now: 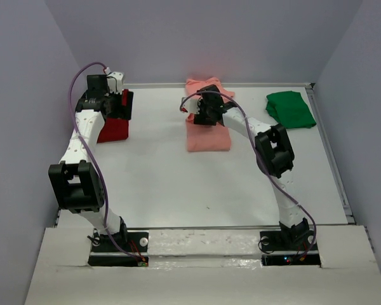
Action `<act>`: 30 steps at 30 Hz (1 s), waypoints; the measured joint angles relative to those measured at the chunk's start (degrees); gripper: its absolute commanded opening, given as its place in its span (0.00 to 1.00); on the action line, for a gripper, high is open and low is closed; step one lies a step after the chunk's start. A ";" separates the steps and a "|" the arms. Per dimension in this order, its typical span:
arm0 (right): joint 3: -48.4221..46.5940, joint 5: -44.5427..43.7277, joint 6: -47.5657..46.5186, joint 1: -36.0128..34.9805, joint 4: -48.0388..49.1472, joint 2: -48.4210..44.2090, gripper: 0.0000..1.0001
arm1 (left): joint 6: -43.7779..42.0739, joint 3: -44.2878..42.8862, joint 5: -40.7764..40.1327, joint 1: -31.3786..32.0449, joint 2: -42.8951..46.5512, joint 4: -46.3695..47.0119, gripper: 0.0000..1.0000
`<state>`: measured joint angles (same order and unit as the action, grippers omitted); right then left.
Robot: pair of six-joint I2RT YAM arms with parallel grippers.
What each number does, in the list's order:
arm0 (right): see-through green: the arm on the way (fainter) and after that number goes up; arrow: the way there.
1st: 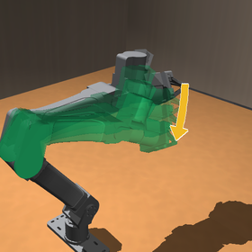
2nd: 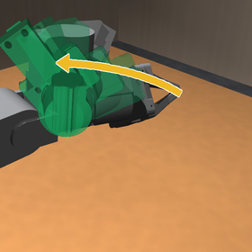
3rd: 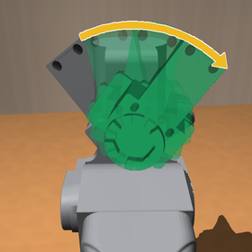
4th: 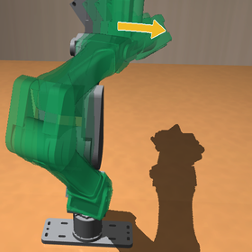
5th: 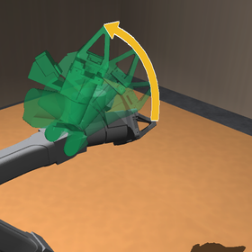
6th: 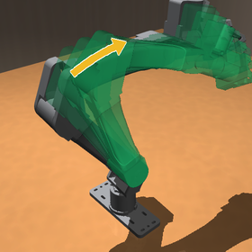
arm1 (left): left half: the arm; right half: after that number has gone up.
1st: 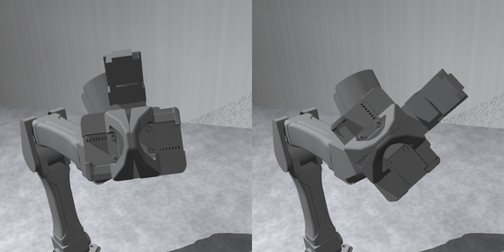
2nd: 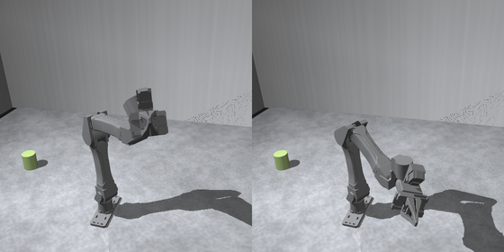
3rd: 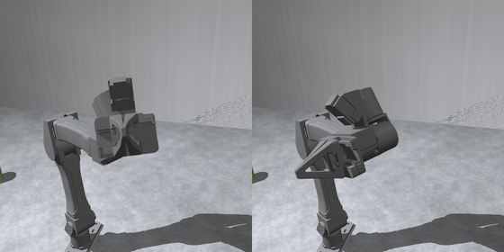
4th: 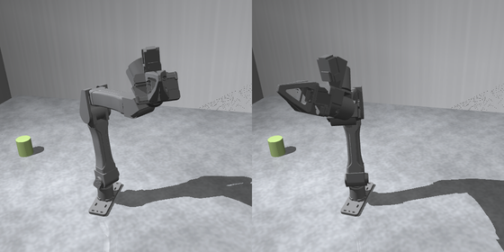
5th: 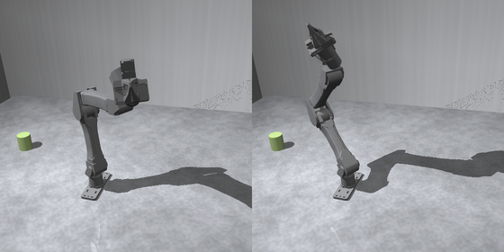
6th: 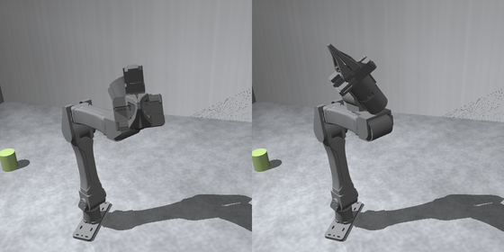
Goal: Fold and stack the t-shirts
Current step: Fold the folded rectangular tshirt in 1/3 of the way
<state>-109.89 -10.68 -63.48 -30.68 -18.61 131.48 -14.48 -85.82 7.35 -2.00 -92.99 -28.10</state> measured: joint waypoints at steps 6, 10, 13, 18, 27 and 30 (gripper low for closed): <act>-2.91 -0.66 -0.79 1.07 0.07 1.99 1.00 | 0.00 0.00 0.04 0.07 0.00 0.00 0.99; -7.19 -1.49 -1.11 1.97 0.17 4.04 1.00 | 0.00 0.00 0.07 0.07 0.00 0.00 0.99; -11.43 -2.47 -1.22 2.58 0.35 6.60 1.00 | -0.02 0.00 0.07 0.09 0.00 -0.02 0.99; -18.51 -5.29 -1.31 3.72 2.43 12.17 1.00 | -0.02 0.11 0.04 0.09 0.00 -0.02 0.99; -12.41 -5.95 1.84 5.09 2.73 7.82 1.00 | 0.00 0.42 0.55 0.13 0.07 -0.22 0.99; -4.57 -5.62 2.36 4.83 2.47 -1.22 1.00 | -0.02 0.57 0.94 0.13 0.63 -0.13 0.99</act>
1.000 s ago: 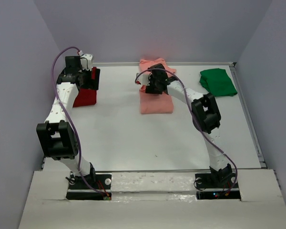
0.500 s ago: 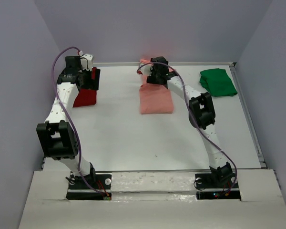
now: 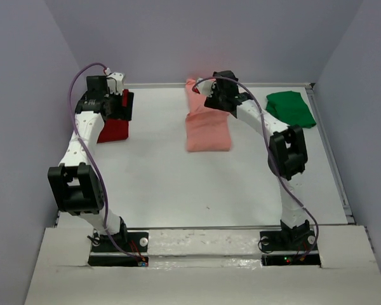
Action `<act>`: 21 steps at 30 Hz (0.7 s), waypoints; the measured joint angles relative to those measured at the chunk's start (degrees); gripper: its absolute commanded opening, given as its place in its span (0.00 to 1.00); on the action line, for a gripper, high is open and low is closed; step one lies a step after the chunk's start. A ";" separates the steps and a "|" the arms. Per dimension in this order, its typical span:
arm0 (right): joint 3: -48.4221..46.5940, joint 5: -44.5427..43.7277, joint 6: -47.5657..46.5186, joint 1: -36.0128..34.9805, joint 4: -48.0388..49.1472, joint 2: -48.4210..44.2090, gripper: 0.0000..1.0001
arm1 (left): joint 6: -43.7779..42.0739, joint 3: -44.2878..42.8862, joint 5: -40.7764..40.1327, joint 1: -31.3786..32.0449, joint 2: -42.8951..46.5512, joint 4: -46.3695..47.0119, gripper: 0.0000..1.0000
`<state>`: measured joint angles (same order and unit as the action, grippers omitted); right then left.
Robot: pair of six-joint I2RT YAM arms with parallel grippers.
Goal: Fold and stack the t-shirts
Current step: Fold the folded rectangular tshirt in 1/3 of the way
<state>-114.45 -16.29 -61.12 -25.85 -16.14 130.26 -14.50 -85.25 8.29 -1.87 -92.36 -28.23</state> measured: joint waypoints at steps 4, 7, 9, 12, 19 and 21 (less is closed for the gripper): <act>11.19 0.09 -0.37 -1.44 1.11 -14.27 1.00 | 0.00 1.97 0.00 0.02 2.67 0.70 0.99; 19.98 -0.63 -1.03 -4.00 3.93 -24.79 1.00 | 0.00 4.26 -0.24 0.02 5.77 1.49 0.99; 25.40 -1.27 -1.25 -5.33 5.86 -28.92 1.00 | -0.02 6.14 -0.39 0.02 7.69 2.45 0.99; 34.64 -2.14 -1.40 -7.85 6.51 -33.46 1.00 | -0.15 9.09 0.00 0.04 10.71 2.89 0.99; 42.10 -1.95 5.11 -9.51 -1.81 -34.99 1.00 | -0.76 12.87 6.60 1.03 13.27 3.76 0.99; 42.18 -1.86 6.86 -9.55 -2.64 -36.15 1.00 | -1.03 13.62 7.74 2.23 13.27 3.78 0.99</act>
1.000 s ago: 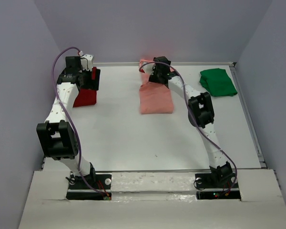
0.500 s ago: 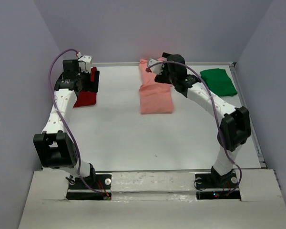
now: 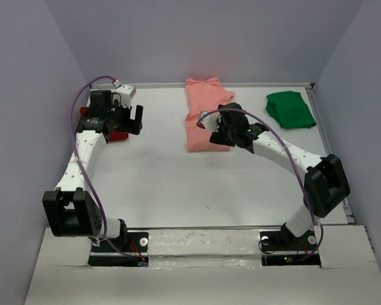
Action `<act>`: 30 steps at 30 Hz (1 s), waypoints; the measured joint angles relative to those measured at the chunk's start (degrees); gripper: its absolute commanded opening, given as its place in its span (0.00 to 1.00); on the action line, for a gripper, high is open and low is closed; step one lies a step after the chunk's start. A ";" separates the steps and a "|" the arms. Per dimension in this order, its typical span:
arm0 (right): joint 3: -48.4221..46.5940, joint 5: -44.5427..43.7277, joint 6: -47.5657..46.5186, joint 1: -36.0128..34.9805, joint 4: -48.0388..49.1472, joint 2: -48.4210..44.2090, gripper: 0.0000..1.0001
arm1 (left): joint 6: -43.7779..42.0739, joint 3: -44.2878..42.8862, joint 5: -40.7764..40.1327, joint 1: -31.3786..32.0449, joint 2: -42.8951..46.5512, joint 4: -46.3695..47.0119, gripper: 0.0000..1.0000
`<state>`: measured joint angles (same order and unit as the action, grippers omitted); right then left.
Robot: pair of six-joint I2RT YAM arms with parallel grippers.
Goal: Fold and stack the t-shirts
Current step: Fold the folded rectangular tshirt in 1/3 of the way
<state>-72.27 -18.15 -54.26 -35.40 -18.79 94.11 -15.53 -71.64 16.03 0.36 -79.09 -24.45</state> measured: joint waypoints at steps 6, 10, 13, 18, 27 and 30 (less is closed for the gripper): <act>1.11 -2.21 -0.94 -1.29 5.46 0.44 1.00 | -0.46 0.81 2.23 2.40 0.11 0.04 0.99; 2.67 -4.46 -4.87 -2.62 13.22 6.75 1.00 | -0.66 1.73 2.29 2.45 0.94 1.01 0.99; 5.49 -6.08 -9.57 -3.30 20.74 12.92 1.00 | -0.90 2.58 2.03 2.54 1.60 1.53 0.99; 8.92 -9.01 -16.92 -3.69 31.76 19.10 1.00 | -1.31 3.98 1.70 2.69 1.97 2.01 0.99; 12.87 -11.54 -18.82 -5.18 40.30 19.85 1.00 | -1.95 4.76 1.60 4.13 1.97 2.40 0.99; 13.11 -12.50 -18.43 -6.12 40.35 19.85 1.00 | -2.01 4.76 1.60 4.55 1.97 2.40 0.99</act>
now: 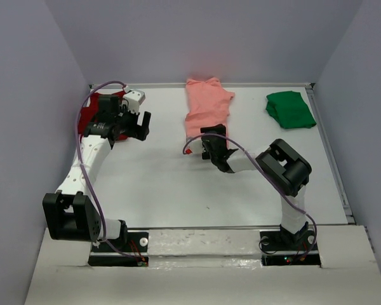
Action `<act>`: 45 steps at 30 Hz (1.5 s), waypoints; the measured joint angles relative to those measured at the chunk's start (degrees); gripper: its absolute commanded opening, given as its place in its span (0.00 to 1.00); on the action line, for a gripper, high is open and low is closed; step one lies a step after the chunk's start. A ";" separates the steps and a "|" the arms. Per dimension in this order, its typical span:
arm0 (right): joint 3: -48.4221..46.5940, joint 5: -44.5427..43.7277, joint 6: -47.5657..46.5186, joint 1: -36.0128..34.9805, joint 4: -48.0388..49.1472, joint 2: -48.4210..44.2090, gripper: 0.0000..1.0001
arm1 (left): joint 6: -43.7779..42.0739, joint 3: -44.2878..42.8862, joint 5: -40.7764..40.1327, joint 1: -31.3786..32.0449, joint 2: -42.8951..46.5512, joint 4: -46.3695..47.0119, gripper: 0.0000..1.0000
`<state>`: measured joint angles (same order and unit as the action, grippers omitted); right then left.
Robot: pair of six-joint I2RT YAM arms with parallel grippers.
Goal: Fold and stack the t-shirts
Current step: Fold the folded rectangular tshirt in 1/3 of the way
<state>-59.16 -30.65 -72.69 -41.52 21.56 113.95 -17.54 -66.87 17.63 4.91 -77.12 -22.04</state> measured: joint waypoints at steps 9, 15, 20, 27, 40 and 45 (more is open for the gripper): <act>-9.01 -2.08 -1.07 -0.20 -4.57 -0.09 1.00 | -0.90 -3.72 -0.87 2.67 -1.53 -1.60 0.99; -19.47 -4.17 -3.87 0.87 -4.24 -1.27 1.00 | -2.05 -7.26 -2.08 6.69 -2.43 -1.81 0.99; -21.81 -5.42 -2.54 3.26 -6.43 -3.13 1.00 | -2.95 -9.05 -1.79 7.43 -3.48 -2.73 0.99; -25.90 -3.48 14.14 9.57 -25.53 -7.45 0.98 | -3.28 -11.37 5.07 7.54 -8.70 -6.93 0.92; -37.38 12.28 43.60 15.56 -61.00 -9.79 0.85 | -5.77 -18.58 25.38 8.96 -25.35 -20.94 0.89; -39.87 19.17 50.03 15.78 -68.32 -10.36 0.76 | -6.43 -20.22 29.11 10.10 -27.69 -21.79 0.88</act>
<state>-99.02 -11.49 -22.65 -25.74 -46.76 103.59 -23.97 -87.09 46.74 15.00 -104.81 -43.83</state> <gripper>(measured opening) 0.789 0.887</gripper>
